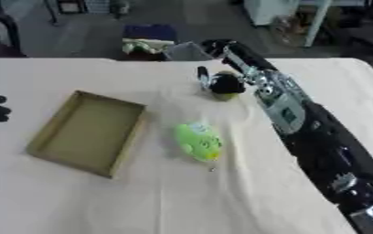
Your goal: Pick up objects on the table and place them in the box.
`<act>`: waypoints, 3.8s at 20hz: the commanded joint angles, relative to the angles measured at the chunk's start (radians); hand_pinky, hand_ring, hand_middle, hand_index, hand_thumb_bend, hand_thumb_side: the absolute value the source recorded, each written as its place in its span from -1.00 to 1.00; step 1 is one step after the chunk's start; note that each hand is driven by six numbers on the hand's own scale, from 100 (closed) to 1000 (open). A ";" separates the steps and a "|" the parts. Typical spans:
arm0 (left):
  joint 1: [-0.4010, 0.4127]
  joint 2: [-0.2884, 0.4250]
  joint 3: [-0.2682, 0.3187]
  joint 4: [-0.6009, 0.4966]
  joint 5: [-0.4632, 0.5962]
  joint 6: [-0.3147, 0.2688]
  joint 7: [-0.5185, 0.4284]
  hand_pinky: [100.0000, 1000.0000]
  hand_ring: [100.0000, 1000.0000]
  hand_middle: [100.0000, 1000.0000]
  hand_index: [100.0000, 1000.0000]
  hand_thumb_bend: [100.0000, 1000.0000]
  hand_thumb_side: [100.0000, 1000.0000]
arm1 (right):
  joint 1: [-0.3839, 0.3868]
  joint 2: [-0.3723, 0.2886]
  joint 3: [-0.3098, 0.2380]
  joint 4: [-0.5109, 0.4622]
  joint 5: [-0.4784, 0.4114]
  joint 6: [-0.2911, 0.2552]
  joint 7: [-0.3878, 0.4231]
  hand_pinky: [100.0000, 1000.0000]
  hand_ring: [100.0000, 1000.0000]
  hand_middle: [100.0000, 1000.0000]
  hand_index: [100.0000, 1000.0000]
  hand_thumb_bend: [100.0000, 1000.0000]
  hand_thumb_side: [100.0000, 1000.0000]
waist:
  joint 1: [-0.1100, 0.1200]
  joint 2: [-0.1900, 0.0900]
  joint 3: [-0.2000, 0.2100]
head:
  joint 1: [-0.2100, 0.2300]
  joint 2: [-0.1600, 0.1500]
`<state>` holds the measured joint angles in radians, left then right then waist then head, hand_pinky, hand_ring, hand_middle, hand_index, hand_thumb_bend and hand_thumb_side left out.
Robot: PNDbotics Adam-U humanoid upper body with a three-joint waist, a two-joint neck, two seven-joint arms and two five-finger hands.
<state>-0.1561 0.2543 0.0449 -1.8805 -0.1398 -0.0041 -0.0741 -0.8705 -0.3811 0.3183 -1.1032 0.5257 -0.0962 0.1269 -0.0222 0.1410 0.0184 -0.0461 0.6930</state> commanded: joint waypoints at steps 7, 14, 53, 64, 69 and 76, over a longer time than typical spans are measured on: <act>-0.010 0.019 0.001 -0.010 -0.001 -0.002 0.000 0.25 0.20 0.22 0.56 -0.48 0.44 | -0.050 0.023 -0.054 0.043 0.078 0.022 -0.029 0.49 0.70 0.66 0.87 -1.00 -0.31 | 0.003 -0.014 -0.001 | -0.006 -0.006; -0.009 0.016 0.001 -0.009 -0.001 -0.002 0.000 0.24 0.20 0.22 0.56 -0.48 0.44 | -0.092 0.090 -0.125 0.172 0.176 0.048 -0.072 0.53 0.74 0.73 0.89 -1.00 -0.25 | 0.009 -0.013 0.003 | -0.016 -0.008; -0.013 0.012 -0.001 -0.010 0.003 -0.004 -0.004 0.24 0.19 0.22 0.56 -0.48 0.44 | -0.125 0.234 -0.363 0.480 0.489 0.370 -0.367 0.56 0.79 0.72 0.83 -1.00 -0.36 | 0.022 -0.011 0.011 | -0.037 -0.017; -0.013 0.011 -0.001 -0.010 0.003 -0.004 -0.005 0.24 0.19 0.22 0.56 -0.48 0.44 | -0.126 0.244 -0.354 0.496 0.490 0.339 -0.299 0.57 0.79 0.71 0.78 -1.00 -0.41 | 0.023 -0.009 0.012 | -0.040 -0.016; -0.013 0.010 -0.001 -0.010 0.003 -0.004 -0.006 0.24 0.19 0.22 0.56 -0.49 0.44 | -0.129 0.248 -0.351 0.497 0.500 0.325 -0.228 0.57 0.79 0.71 0.77 -1.00 -0.40 | 0.022 -0.009 0.012 | -0.042 -0.015; -0.012 0.010 -0.001 -0.010 0.004 -0.003 -0.006 0.24 0.18 0.22 0.56 -0.49 0.45 | -0.130 0.255 -0.348 0.499 0.523 0.319 -0.182 0.58 0.78 0.70 0.69 -1.00 -0.60 | 0.022 -0.008 0.012 | -0.045 -0.013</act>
<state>-0.1569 0.2531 0.0446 -1.8801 -0.1400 -0.0073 -0.0787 -0.9766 -0.1246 -0.0350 -0.5977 1.0385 0.2245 -0.0643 -0.0023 0.1440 0.0293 -0.0886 0.6845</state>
